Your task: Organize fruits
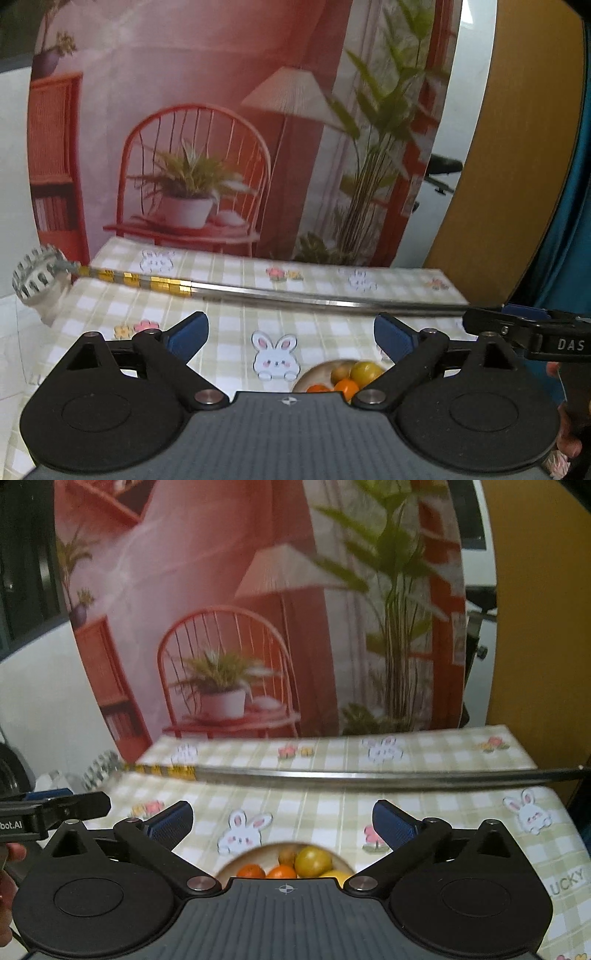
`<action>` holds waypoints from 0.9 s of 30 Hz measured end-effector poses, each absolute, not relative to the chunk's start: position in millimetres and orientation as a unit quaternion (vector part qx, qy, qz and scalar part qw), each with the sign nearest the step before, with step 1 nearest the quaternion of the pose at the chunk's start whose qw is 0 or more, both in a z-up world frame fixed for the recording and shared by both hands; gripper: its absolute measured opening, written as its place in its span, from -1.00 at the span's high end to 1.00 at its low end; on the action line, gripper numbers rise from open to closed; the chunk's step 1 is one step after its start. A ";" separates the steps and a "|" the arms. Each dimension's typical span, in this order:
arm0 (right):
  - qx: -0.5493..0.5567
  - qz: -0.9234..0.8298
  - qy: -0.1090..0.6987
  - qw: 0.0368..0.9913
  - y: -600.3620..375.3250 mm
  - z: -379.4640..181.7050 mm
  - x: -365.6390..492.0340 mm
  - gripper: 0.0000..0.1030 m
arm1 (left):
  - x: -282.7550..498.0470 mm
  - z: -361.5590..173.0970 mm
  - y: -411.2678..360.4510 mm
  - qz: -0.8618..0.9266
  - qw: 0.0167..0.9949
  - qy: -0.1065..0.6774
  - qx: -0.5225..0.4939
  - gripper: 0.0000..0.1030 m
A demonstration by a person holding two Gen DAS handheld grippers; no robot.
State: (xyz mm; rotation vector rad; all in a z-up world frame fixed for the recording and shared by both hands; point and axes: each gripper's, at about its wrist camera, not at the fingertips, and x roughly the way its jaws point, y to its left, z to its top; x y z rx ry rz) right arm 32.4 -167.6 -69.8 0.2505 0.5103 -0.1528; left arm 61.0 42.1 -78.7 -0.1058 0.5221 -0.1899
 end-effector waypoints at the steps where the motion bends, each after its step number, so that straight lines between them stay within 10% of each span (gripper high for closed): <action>1: 0.123 -0.076 0.244 0.959 -167.7 -64.1 28.2 -0.99 | 56.6 -73.9 42.3 -0.092 0.962 0.250 -0.053 -0.92; 27: 0.109 -0.105 0.132 0.980 -175.3 13.0 -32.9 -1.00 | 0.2 6.4 14.2 -0.080 0.987 0.141 0.008 -1.00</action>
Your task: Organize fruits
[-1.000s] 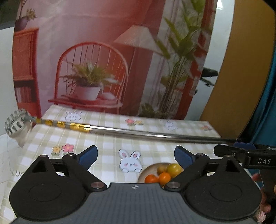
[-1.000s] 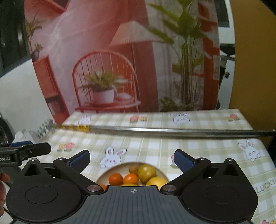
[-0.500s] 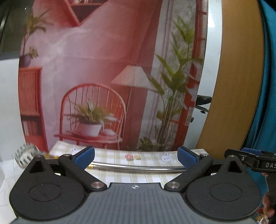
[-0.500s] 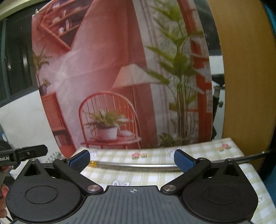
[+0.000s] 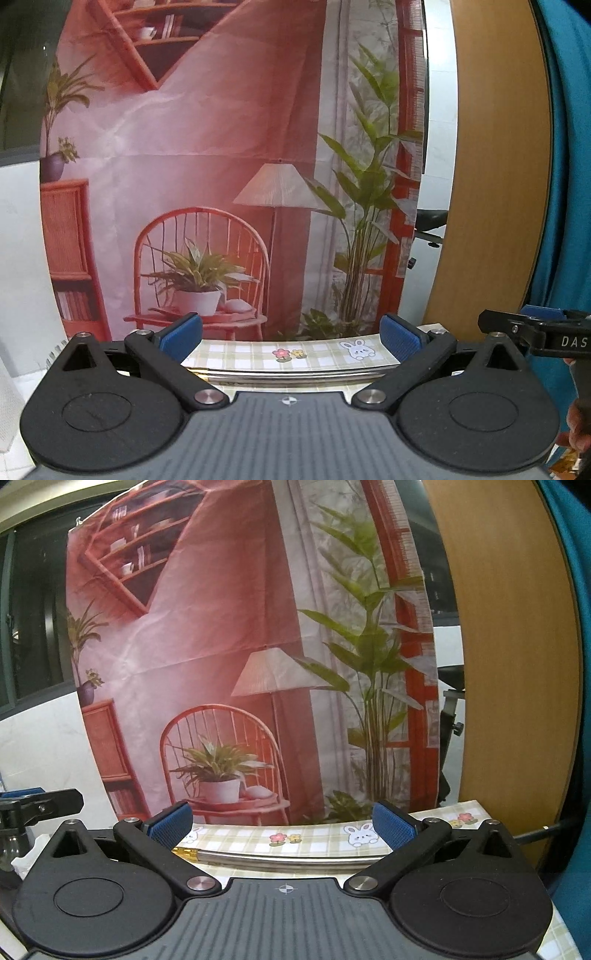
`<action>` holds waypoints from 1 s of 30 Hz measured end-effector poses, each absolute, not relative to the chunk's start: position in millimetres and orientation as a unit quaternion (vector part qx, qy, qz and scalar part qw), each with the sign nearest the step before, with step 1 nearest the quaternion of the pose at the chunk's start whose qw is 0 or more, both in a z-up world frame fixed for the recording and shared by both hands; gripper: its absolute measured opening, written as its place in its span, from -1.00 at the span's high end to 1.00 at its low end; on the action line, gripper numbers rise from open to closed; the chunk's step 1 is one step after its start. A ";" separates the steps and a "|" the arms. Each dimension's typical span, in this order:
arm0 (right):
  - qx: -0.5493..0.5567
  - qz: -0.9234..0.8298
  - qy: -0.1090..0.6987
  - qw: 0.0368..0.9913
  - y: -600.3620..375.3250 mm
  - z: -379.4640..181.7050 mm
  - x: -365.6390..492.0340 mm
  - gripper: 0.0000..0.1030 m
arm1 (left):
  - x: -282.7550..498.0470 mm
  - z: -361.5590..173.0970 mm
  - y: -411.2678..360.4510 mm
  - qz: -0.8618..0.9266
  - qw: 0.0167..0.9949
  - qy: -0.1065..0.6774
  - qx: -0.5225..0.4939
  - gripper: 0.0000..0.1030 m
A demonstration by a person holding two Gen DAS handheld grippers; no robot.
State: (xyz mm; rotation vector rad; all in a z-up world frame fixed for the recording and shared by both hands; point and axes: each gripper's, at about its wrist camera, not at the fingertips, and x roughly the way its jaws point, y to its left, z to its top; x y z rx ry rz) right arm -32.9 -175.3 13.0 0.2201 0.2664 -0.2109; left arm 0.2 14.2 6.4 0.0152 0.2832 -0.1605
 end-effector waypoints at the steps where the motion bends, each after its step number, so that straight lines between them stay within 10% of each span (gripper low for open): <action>1: 0.109 -0.105 0.132 0.980 -175.1 13.0 -33.1 -1.00 | -0.2 6.8 13.3 -0.079 0.987 0.139 0.011 -1.00; 30: 0.110 -0.110 0.134 0.979 -172.1 11.1 -36.0 -1.00 | -8.5 11.6 6.9 -0.073 0.989 0.125 0.032 -1.00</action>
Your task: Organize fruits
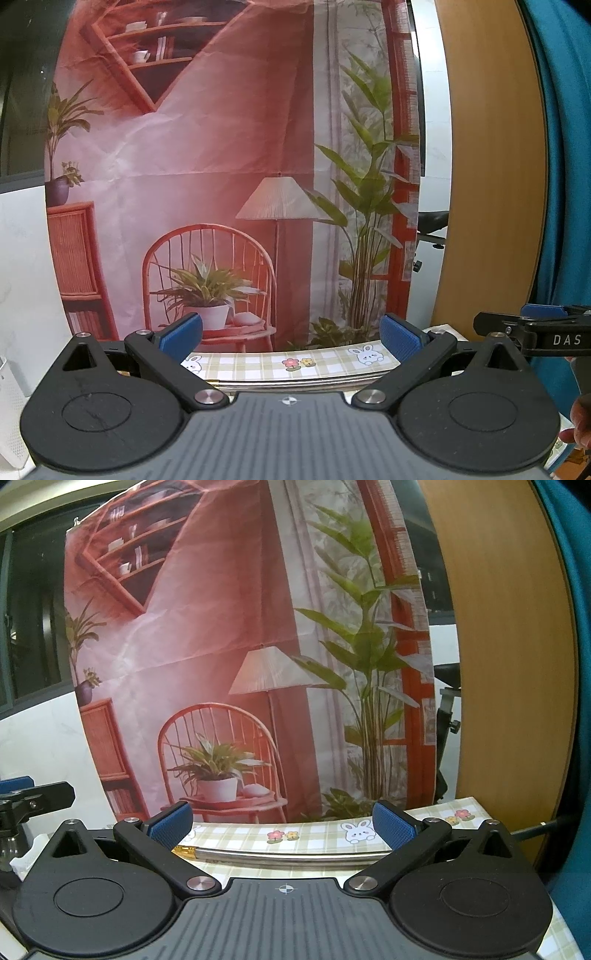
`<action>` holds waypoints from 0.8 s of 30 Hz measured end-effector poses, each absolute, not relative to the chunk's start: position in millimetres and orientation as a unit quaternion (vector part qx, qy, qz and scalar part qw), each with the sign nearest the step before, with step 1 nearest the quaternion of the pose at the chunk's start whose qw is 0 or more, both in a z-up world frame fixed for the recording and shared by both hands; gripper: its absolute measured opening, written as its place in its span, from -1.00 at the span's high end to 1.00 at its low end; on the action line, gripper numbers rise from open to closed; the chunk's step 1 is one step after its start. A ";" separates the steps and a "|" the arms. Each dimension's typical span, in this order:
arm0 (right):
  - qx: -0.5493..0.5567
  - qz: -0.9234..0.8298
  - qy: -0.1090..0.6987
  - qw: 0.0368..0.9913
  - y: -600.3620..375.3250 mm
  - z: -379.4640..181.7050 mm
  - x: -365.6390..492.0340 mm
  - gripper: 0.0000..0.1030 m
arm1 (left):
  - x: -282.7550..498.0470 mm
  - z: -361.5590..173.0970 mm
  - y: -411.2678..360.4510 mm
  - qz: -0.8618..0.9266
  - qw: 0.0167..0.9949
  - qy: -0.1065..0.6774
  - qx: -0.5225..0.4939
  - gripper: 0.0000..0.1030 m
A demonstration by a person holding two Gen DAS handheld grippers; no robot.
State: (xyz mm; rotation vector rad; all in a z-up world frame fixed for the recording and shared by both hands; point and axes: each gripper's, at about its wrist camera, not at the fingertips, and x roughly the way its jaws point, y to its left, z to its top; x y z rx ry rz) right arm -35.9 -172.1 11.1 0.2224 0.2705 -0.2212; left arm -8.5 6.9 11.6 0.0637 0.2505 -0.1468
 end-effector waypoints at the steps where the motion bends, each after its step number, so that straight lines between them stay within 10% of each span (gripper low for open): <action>1: 0.110 -0.110 0.134 0.979 -172.1 11.1 -36.0 -1.00 | -8.8 11.5 7.2 -0.074 0.989 0.124 0.031 -1.00; 24: 0.110 -0.110 0.134 0.979 -172.1 10.7 -36.7 -1.00 | -9.2 14.9 7.2 -0.074 0.989 0.127 0.028 -1.00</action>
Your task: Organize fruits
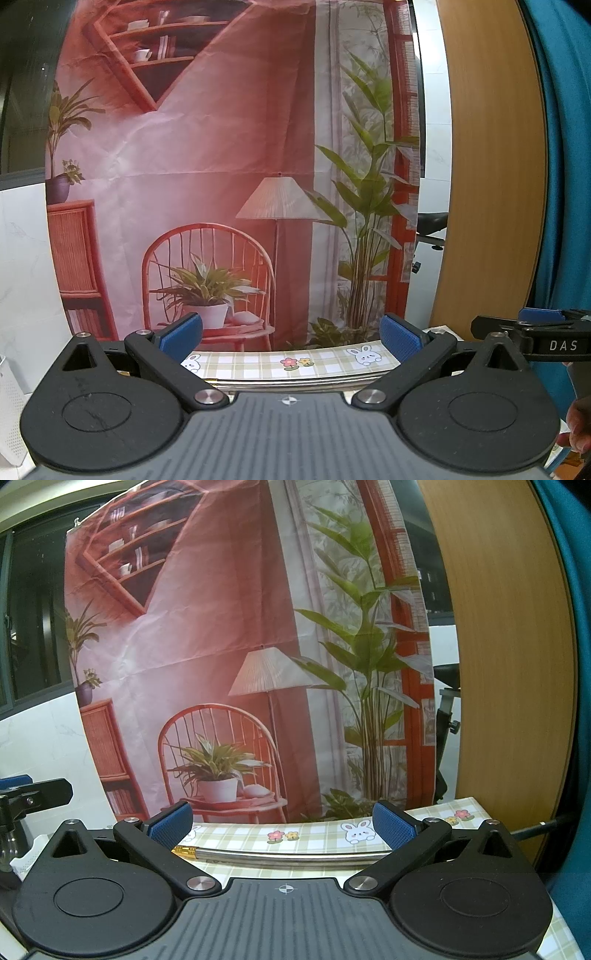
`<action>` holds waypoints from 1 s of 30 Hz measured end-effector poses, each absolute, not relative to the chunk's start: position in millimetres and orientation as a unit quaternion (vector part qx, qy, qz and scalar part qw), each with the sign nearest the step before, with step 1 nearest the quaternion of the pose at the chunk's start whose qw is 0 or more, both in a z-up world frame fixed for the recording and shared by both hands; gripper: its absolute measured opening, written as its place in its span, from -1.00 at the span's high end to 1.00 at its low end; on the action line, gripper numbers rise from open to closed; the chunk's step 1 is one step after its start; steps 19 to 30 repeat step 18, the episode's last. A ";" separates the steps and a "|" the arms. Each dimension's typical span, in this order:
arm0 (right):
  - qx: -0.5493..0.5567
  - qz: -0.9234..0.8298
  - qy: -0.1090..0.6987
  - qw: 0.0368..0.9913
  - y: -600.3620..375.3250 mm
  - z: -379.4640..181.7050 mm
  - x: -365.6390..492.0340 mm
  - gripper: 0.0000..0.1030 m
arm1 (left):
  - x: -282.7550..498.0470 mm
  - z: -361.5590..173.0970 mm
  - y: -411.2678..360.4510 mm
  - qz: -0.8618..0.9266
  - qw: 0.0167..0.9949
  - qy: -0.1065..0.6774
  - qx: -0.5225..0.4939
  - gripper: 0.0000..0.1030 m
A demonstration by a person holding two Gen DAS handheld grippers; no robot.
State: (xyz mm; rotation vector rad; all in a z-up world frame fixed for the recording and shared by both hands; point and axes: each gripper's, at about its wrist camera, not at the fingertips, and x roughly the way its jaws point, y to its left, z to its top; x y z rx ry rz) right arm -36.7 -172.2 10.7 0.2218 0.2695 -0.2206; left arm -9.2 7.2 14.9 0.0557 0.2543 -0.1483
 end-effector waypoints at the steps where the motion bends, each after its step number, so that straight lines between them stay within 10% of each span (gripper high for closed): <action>1: 0.110 -0.110 0.134 0.979 -172.2 10.7 -36.7 -1.00 | -9.2 14.9 7.3 -0.074 0.989 0.127 0.028 -1.00; 30: 0.111 -0.110 0.134 0.979 -172.0 10.3 -36.8 -1.00 | -9.5 13.2 8.5 -0.074 0.988 0.130 0.026 -1.00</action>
